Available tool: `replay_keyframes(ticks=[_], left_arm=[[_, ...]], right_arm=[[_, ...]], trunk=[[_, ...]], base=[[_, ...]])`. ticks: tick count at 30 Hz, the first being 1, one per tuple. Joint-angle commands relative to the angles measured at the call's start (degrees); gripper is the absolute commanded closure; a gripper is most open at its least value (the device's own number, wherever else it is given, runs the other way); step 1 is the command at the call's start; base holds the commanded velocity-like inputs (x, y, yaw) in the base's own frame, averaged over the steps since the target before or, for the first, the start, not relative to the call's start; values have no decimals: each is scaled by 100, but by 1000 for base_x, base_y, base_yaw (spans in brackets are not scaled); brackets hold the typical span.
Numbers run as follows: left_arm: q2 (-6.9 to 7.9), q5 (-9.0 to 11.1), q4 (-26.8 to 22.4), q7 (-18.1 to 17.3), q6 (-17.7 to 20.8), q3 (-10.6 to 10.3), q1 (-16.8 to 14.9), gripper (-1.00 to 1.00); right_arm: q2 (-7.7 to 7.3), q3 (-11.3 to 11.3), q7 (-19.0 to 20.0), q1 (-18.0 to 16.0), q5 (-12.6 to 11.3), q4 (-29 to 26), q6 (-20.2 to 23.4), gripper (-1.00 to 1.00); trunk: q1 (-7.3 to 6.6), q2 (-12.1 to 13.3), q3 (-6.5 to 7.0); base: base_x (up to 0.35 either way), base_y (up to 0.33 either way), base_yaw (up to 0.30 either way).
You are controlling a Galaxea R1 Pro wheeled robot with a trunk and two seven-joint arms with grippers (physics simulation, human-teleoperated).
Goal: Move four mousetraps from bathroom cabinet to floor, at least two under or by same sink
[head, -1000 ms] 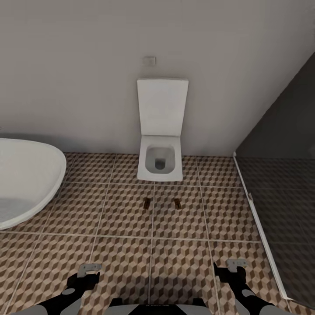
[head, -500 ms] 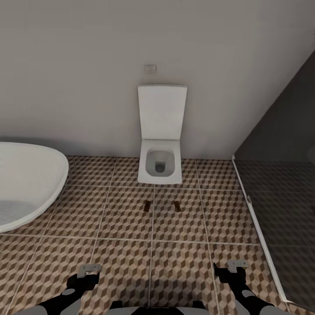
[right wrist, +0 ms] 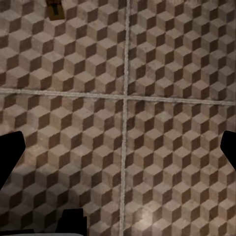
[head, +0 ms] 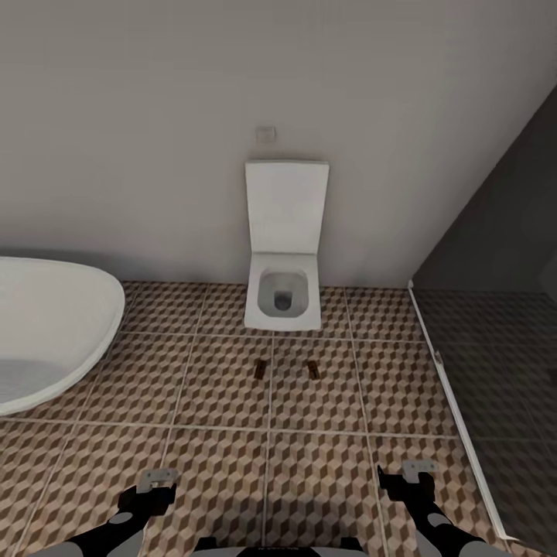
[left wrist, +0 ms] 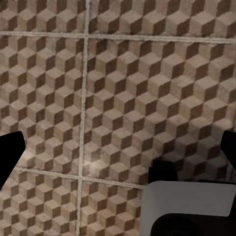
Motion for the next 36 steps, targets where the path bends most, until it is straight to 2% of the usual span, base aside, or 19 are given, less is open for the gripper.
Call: replay_keyframes(ticks=[1,20,36], left_arm=[[7,34,-23,48,-20,-49,-4,-100],[6,36,-23,48,-20,-49,7,-100],[6,34,-23,49,-20,-49,10,-100]], right_arm=[[0,50,-20,-2,-35,2,-12,-100],[9,50,-20,-1,-35,2,-14,-100],[17,50,-20,-1,-35,2,-14,-100]], trunk=[[-20,35,22],[-437,797,540],[-437,797,688]], base=[[0,0,0],[0,0,0],[0,0,0]])
